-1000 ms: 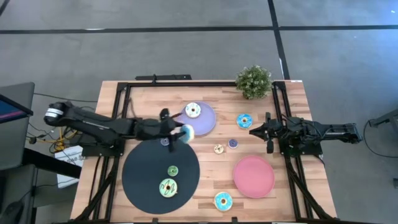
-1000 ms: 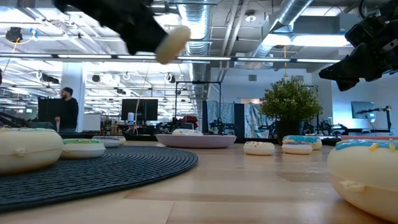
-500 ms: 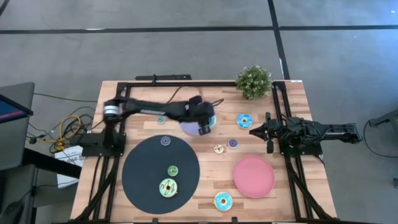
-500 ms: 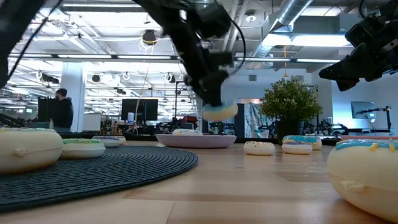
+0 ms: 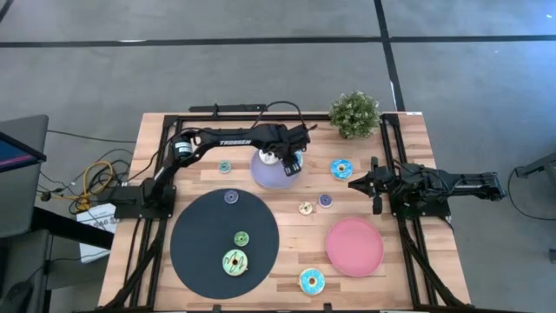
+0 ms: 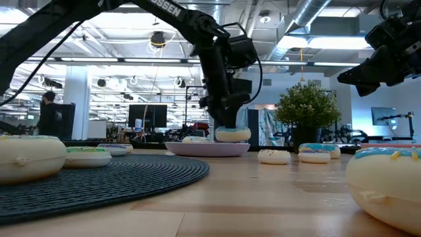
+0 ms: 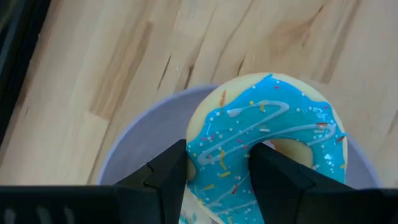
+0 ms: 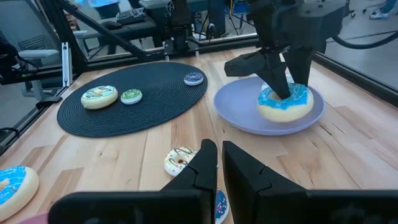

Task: Pick & Place donuts
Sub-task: Put the top large light blue donut on the purple plate, then put the right small blue donut on the pink plate

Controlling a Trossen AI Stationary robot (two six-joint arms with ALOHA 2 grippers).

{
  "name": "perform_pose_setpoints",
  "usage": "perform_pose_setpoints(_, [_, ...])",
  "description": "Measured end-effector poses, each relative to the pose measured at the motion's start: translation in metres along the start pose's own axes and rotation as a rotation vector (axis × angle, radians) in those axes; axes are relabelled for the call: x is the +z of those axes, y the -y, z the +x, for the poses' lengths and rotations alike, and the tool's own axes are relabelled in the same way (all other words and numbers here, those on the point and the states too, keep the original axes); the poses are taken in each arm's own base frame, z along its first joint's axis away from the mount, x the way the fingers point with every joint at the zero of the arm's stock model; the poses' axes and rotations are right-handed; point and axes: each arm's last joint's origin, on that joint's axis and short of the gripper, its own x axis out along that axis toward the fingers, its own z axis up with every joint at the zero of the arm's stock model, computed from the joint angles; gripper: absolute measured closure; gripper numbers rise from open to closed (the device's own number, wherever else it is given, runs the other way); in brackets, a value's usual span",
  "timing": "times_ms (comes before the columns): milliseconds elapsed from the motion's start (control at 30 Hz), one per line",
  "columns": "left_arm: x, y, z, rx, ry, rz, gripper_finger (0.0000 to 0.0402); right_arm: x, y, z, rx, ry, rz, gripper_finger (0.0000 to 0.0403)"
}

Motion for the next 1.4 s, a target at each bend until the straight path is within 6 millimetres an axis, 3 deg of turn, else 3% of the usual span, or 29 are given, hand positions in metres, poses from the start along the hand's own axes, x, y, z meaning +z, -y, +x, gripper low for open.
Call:
perform_pose_setpoints(767, [-0.0018, -0.0005, 0.0001, -0.014, -0.02, -0.05, 0.0245, -0.0001, 0.0, 0.0, 0.0, -0.001, 0.0, 0.0386])
perform_pose_setpoints(1400, [-0.004, -0.0006, 0.0002, -0.011, -0.042, -0.049, 0.018, 0.0, 0.0, 0.0, 0.0, 0.0, 0.0, 0.0386])
